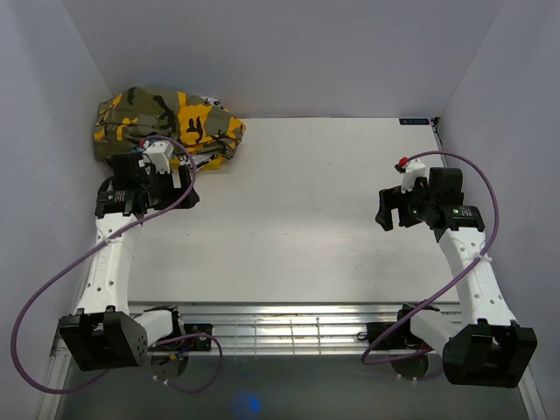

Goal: Fold and stack the trousers
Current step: Grab the trousers from the pile

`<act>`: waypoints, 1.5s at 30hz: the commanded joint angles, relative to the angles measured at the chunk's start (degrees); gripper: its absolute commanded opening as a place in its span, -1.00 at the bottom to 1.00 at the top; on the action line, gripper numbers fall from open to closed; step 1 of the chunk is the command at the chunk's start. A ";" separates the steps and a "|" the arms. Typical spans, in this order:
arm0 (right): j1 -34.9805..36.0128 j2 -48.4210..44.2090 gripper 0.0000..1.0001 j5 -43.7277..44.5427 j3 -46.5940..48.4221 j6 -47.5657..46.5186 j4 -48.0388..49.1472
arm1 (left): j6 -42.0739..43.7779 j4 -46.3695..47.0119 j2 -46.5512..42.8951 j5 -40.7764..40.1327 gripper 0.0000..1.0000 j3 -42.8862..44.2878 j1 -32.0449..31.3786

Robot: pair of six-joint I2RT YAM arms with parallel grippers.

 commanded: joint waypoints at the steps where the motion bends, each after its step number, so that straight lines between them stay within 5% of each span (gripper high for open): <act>1: -0.13 -0.75 0.80 -1.68 1.35 -0.84 -0.12 | -0.67 2.34 -0.13 -2.63 0.96 3.25 0.10; 9: -0.21 1.09 0.80 -1.68 1.97 -0.84 -0.03 | -8.21 2.87 13.22 -9.05 0.96 21.14 0.97; 20: -0.21 3.82 0.80 -0.72 4.07 -0.58 -0.47 | -24.75 6.99 33.09 5.63 0.96 39.55 13.54; 45: -0.21 9.18 0.80 -0.19 7.41 -0.49 -0.82 | -32.84 30.29 44.26 11.52 0.96 28.57 13.02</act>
